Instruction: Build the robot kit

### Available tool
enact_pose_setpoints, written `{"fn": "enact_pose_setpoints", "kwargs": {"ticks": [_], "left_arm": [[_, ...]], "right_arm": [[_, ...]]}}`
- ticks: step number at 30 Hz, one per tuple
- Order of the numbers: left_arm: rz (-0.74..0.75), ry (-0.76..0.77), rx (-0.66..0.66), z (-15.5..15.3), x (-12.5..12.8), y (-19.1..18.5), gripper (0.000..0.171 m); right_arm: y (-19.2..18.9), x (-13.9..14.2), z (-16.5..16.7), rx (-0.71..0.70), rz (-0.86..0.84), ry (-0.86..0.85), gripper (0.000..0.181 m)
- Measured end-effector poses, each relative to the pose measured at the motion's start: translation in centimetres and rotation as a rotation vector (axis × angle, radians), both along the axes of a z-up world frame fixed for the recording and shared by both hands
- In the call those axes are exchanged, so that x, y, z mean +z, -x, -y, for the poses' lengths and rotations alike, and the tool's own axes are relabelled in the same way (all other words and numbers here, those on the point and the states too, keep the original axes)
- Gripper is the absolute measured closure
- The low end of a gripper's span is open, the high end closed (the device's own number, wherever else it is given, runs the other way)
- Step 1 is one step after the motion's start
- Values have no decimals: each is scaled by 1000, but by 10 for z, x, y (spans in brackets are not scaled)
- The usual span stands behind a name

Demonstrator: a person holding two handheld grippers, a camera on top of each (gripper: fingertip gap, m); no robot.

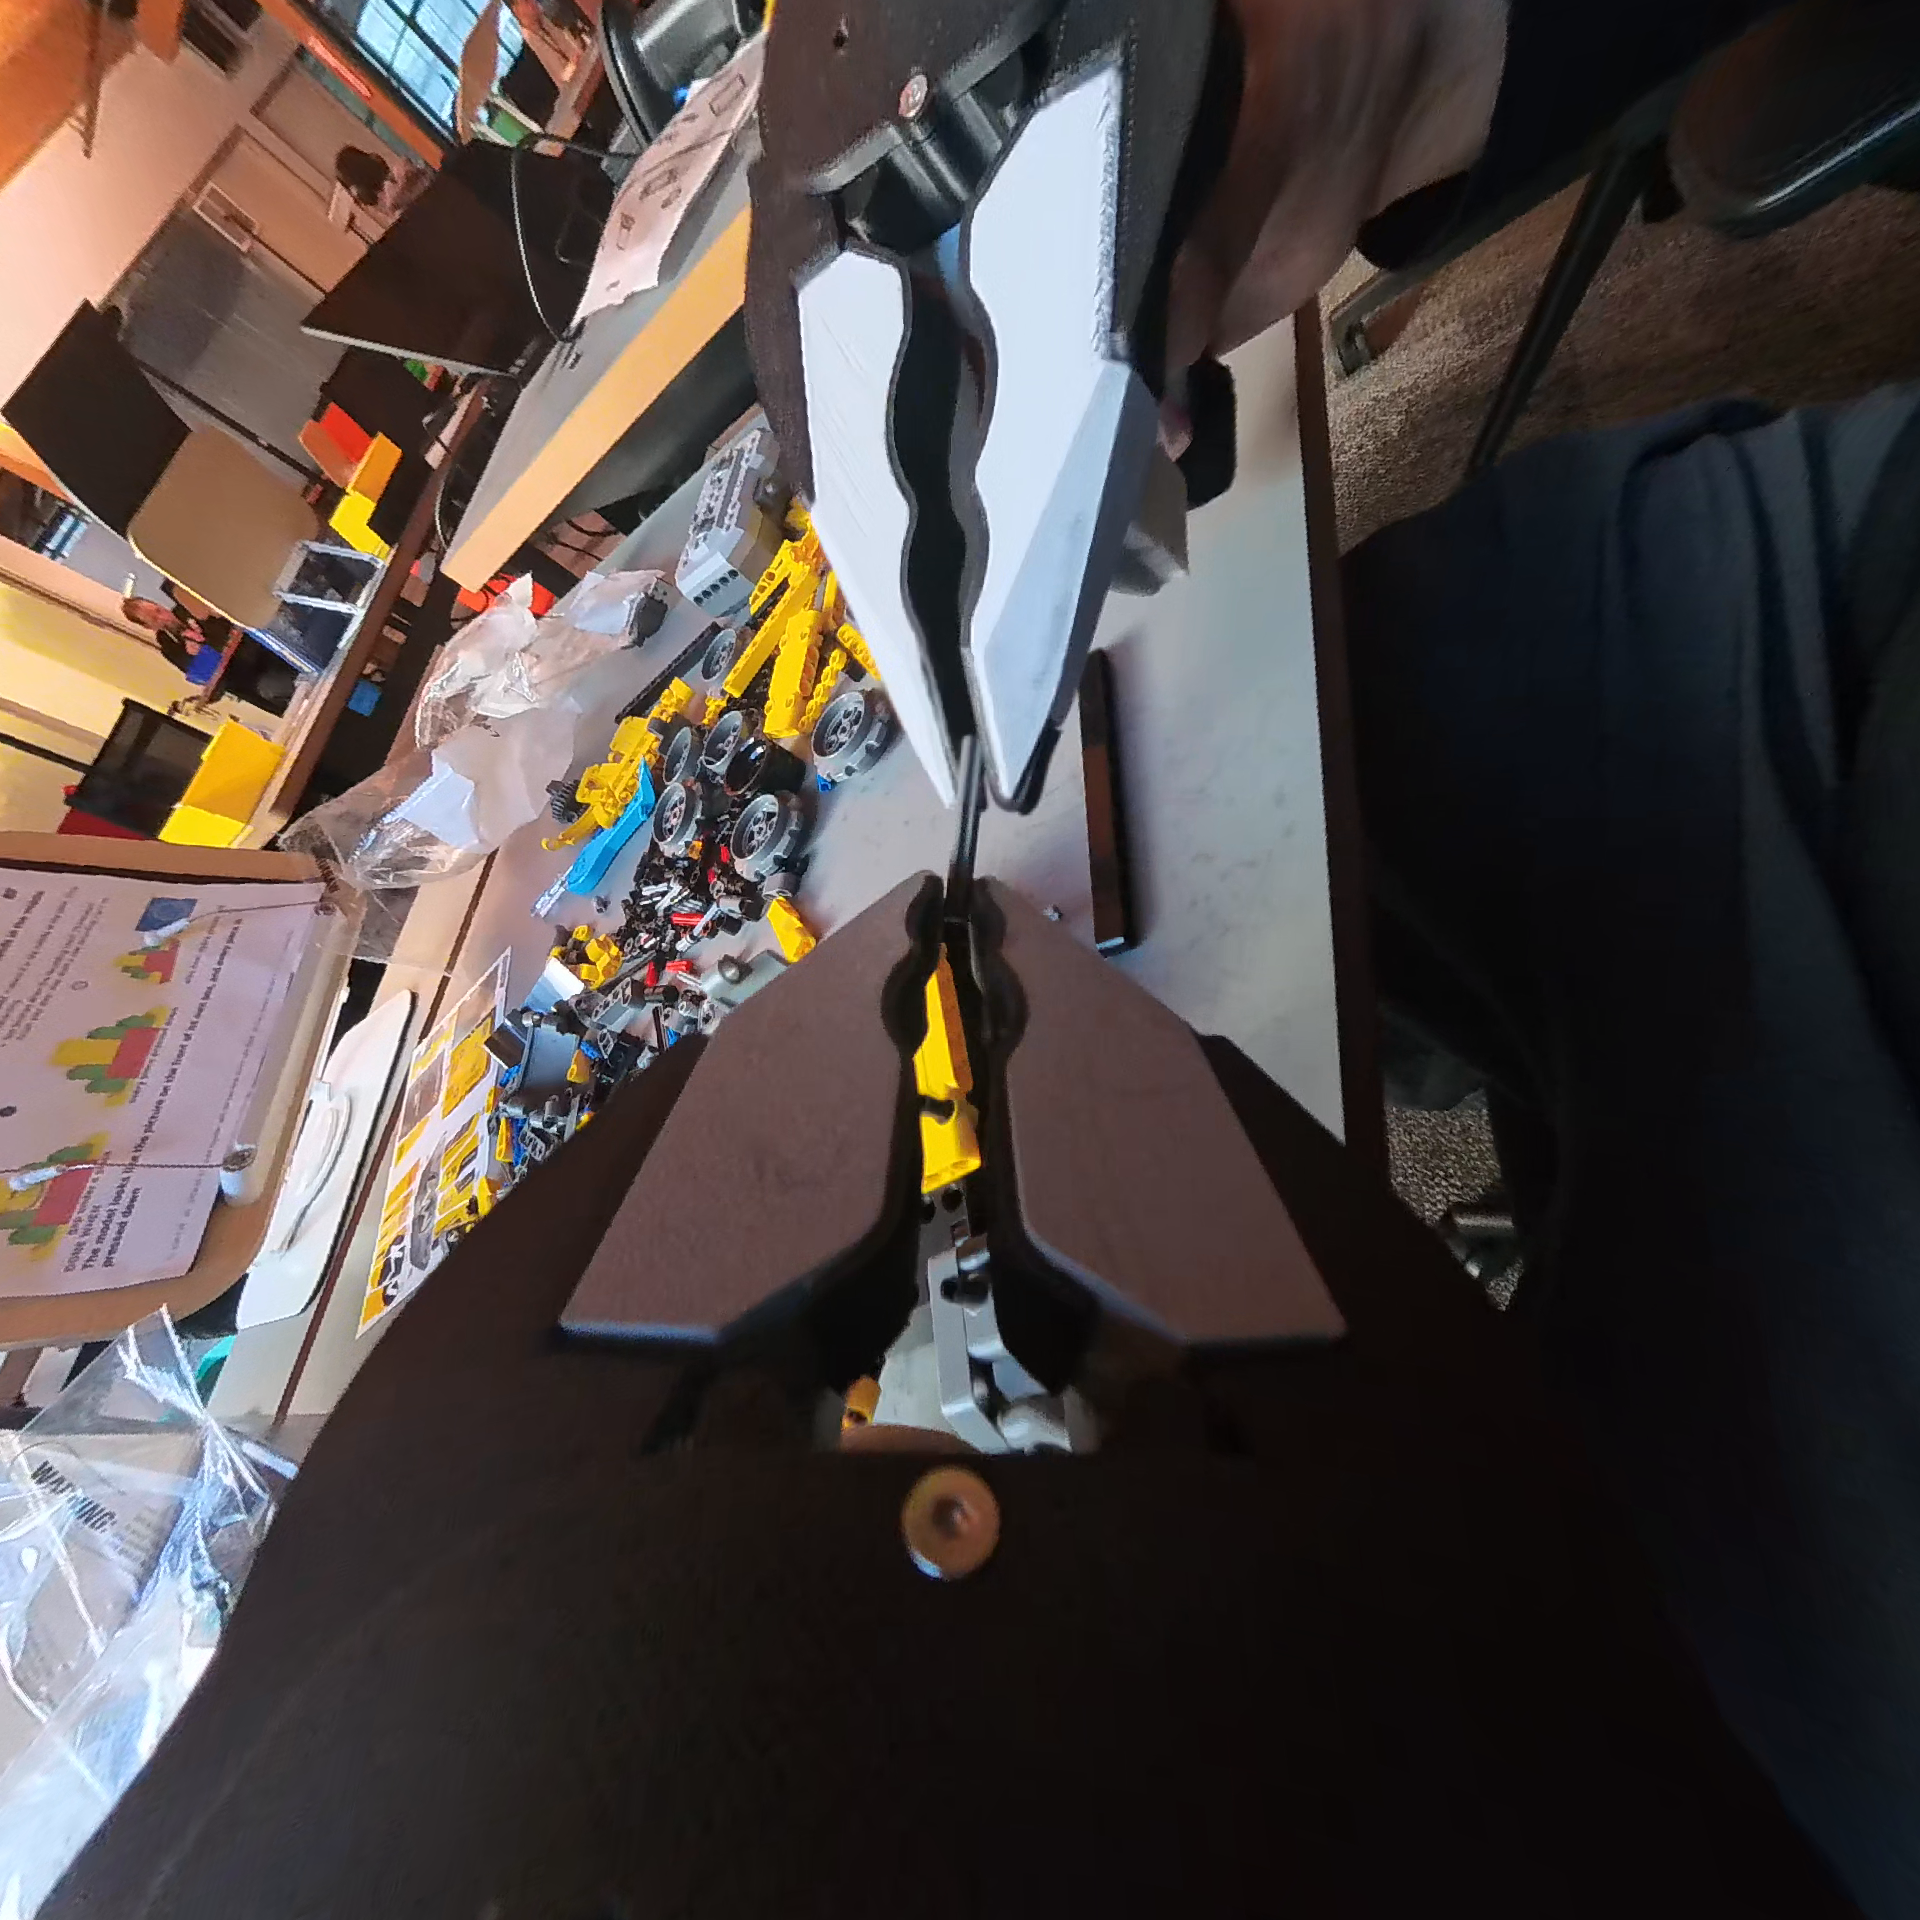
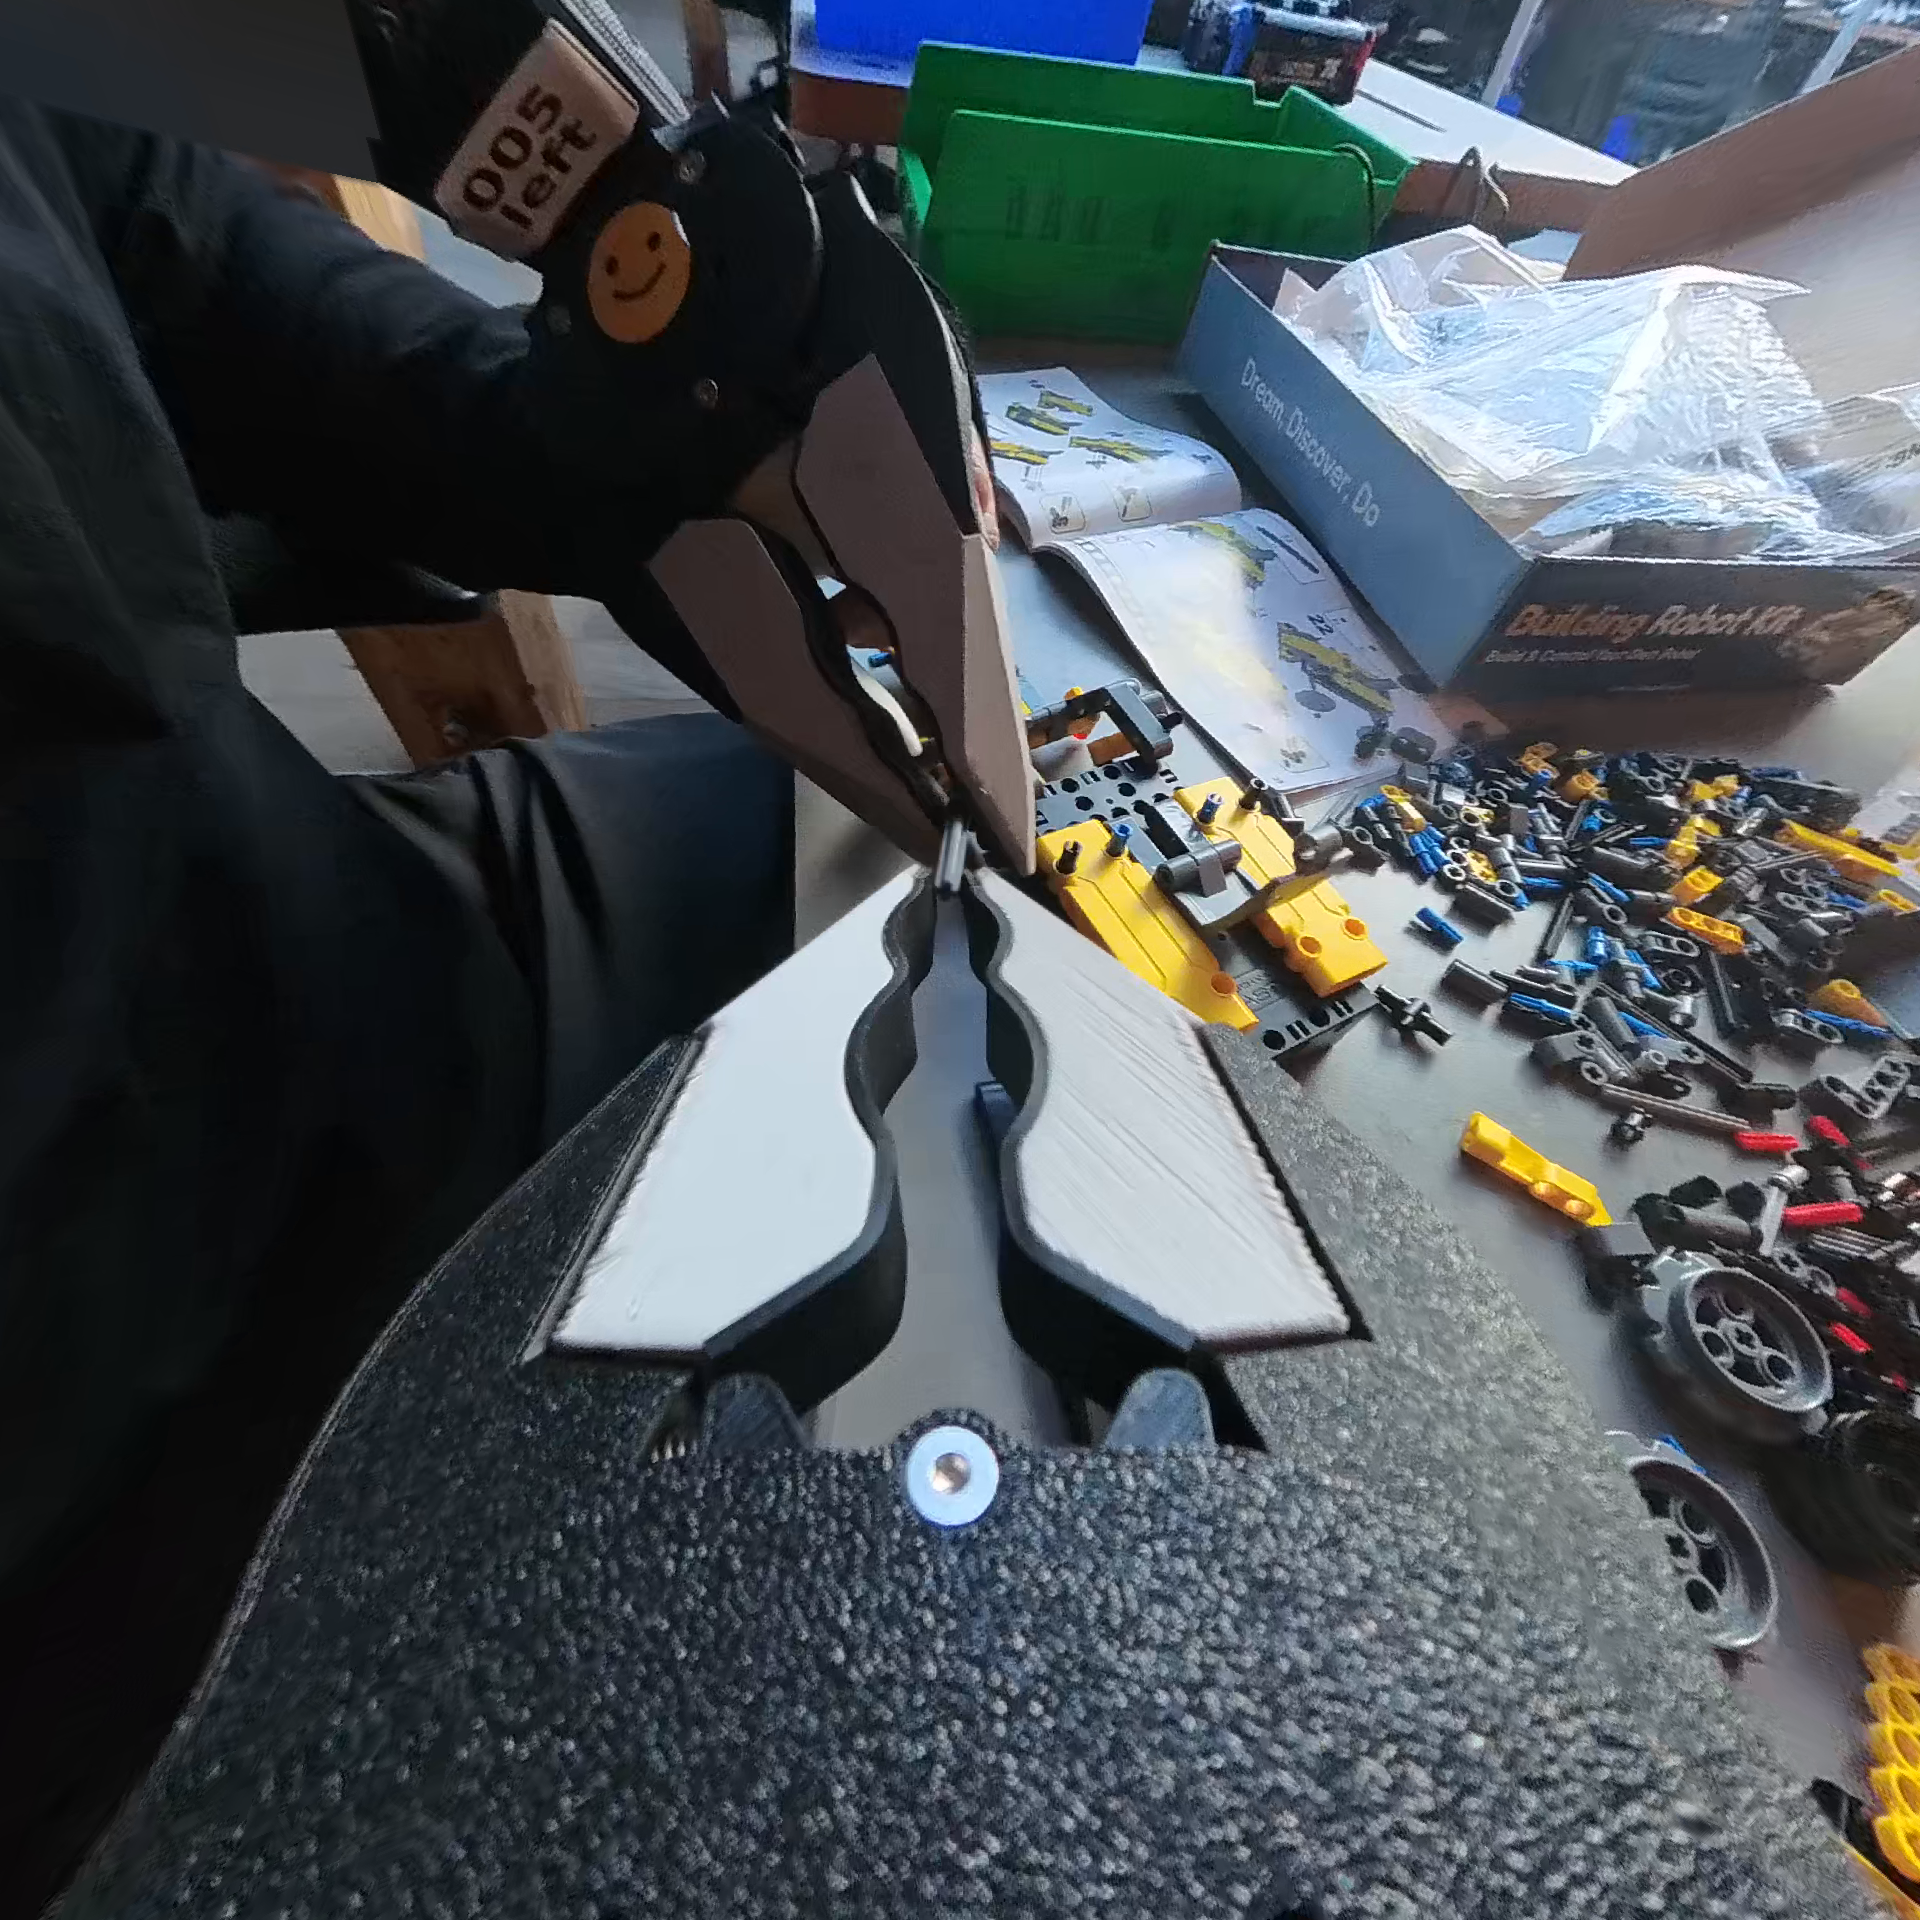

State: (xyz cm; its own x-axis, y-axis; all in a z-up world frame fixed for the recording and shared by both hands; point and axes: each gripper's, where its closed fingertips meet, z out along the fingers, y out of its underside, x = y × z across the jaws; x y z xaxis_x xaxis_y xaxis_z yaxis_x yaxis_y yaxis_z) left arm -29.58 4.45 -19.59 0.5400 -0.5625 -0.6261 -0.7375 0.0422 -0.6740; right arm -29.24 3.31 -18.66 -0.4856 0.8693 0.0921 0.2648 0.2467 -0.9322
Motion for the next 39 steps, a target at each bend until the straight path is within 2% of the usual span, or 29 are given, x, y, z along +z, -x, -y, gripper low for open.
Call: {"fn": "enact_pose_setpoints", "kwargs": {"ticks": [9, 15, 20, 22, 24, 26, 28, 30, 33, 35, 37, 38, 39], "left_arm": [[40, 19, 22, -6, -1, 1, 170], [160, 60, 48, -8, 2, 4, 168], [258, 80, 95, -9, 10, 17, 157], [310, 117, 154, -10, 11, 30, 145], [381, 240, 282, -12, 3, 52, 119], [464, 364, 347, -9, -2, 67, 106], [544, 450, 389, -8, -3, 76, 71], [523, 526, 402, -9, -12, 79, 62], [375, 623, 450, -12, -40, 82, 55], [303, 649, 466, -13, -52, 77, 58], [287, 673, 485, -15, -61, 71, 68], [269, 665, 512, -18, -64, 73, 63], [241, 658, 532, -19, -67, 75, 67]], "right_arm": [[2, -5, -8, -32, 12, -22, 177], [3, -4, -15, -56, -1, -14, 178], [4, -1, -33, -123, -13, 10, 178], [4, 0, -45, -173, -21, 5, 177], [3, 1, -56, -211, -26, 2, 177], [1, 0, -60, -218, -26, 2, 177], [1, -1, -62, -218, -24, -3, 177], [1, -2, -62, -212, -17, 1, 177], [0, -3, -60, -200, -15, 7, 177], [-2, -4, -59, -197, -18, -12, 177], [-3, -4, -58, -192, -21, -34, 177], [-3, -4, -57, -188, -23, -42, 177], [-4, -4, -57, -185, -25, -45, 177]]}}
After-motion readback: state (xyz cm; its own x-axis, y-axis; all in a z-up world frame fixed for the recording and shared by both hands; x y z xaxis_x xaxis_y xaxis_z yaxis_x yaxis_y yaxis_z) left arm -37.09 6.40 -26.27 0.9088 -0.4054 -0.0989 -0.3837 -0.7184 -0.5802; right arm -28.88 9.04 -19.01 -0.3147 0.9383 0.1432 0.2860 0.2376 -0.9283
